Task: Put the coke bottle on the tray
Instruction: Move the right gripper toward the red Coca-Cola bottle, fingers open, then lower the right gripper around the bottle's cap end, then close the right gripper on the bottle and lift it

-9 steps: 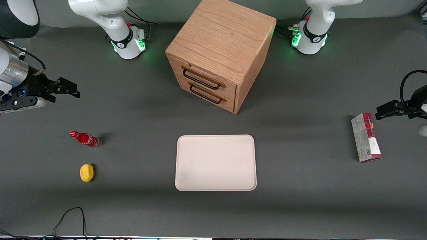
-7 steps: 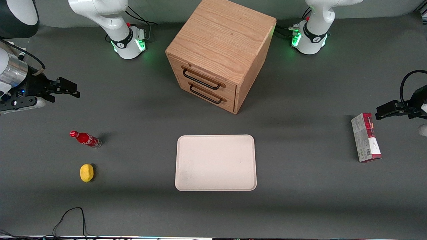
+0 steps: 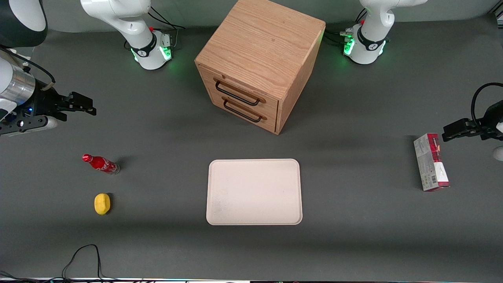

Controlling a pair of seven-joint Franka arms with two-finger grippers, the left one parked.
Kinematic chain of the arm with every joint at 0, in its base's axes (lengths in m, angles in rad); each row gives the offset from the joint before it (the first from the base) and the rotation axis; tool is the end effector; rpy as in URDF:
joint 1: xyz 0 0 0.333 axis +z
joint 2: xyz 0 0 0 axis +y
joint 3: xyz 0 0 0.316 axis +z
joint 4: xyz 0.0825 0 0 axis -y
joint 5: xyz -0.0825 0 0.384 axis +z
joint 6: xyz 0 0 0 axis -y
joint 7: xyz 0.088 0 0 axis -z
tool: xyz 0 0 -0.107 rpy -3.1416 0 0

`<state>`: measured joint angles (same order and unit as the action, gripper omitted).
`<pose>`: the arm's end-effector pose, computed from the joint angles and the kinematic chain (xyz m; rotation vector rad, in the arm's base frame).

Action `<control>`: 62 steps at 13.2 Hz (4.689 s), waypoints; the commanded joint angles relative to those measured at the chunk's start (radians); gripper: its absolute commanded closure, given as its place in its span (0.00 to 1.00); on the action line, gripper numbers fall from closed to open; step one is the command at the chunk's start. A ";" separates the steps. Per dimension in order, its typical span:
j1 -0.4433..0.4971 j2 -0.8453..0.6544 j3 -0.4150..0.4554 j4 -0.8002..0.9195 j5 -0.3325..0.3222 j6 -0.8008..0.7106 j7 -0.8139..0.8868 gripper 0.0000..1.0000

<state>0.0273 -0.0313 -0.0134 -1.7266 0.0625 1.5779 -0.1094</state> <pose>0.5386 0.0140 0.5692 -3.0628 -0.1828 0.1755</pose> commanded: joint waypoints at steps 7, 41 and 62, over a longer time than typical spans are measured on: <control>-0.036 0.033 -0.032 0.064 -0.059 -0.035 -0.030 0.00; -0.029 0.303 -0.189 -0.260 0.016 0.634 -0.346 0.00; 0.011 0.335 -0.184 0.357 0.000 -0.098 -0.233 0.88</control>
<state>0.0277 0.2491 -0.1942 -1.5700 0.0547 1.6475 -0.3764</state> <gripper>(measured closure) 0.687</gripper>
